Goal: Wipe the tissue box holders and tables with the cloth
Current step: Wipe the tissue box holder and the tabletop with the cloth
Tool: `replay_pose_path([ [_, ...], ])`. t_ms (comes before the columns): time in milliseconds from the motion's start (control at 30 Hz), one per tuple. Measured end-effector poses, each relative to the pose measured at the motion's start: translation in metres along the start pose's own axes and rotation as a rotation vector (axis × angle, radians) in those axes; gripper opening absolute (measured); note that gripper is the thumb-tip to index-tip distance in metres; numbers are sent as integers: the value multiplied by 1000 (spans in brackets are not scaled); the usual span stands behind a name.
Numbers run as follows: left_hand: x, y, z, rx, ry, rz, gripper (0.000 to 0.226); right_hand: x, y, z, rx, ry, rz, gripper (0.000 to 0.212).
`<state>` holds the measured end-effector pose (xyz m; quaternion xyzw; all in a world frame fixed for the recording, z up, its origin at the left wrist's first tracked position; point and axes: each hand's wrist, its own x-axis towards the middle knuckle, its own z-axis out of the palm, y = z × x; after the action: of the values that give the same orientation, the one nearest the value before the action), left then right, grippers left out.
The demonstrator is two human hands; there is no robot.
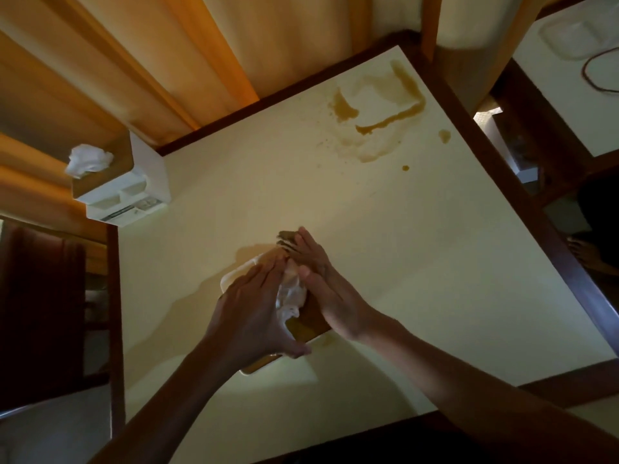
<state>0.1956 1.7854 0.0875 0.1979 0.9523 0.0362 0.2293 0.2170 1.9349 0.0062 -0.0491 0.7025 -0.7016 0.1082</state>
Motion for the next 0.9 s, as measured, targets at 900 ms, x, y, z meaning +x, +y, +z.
replay_pose_path([
  [900, 19, -18, -15, 437, -192, 237, 141, -80, 35, -46, 689, 464, 642, 44],
])
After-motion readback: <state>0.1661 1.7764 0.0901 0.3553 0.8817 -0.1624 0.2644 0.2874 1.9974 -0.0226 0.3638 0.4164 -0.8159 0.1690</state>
